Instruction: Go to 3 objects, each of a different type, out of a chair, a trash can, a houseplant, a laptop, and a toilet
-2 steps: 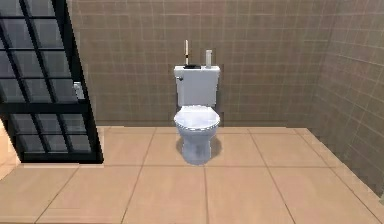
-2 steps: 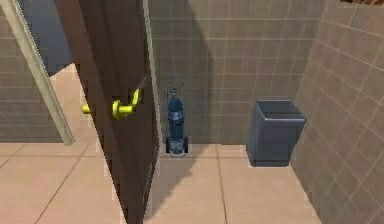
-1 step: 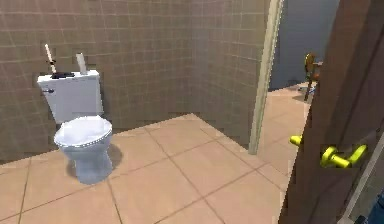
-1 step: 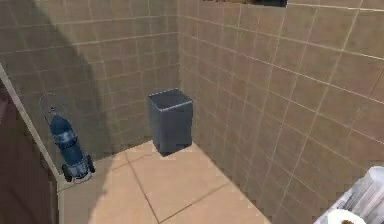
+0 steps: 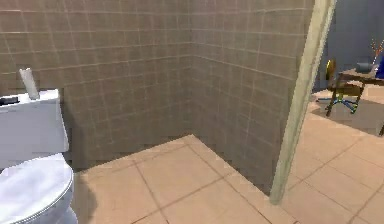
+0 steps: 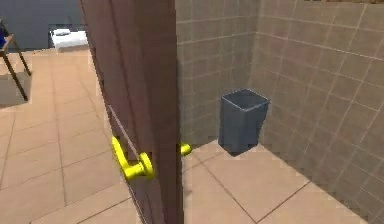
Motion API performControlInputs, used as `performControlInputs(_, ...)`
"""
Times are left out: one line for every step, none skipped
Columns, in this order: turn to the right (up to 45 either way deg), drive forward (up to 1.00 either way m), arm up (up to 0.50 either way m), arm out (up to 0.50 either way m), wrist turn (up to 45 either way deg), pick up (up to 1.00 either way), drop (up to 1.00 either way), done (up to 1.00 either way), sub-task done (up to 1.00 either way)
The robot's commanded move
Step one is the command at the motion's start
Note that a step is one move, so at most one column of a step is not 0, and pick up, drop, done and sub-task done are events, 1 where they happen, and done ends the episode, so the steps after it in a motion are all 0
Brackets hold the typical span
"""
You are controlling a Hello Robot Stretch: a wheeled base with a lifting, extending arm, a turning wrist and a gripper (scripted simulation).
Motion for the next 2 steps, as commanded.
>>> performControlInputs(15.0, 0.00, 0.00, 0.00, 0.0, 0.00, 0.00, 0.00, 0.00)
performControlInputs(0.0, 0.30, 0.00, 0.00, 0.0, 0.00, 0.00, 0.00, 0.00)
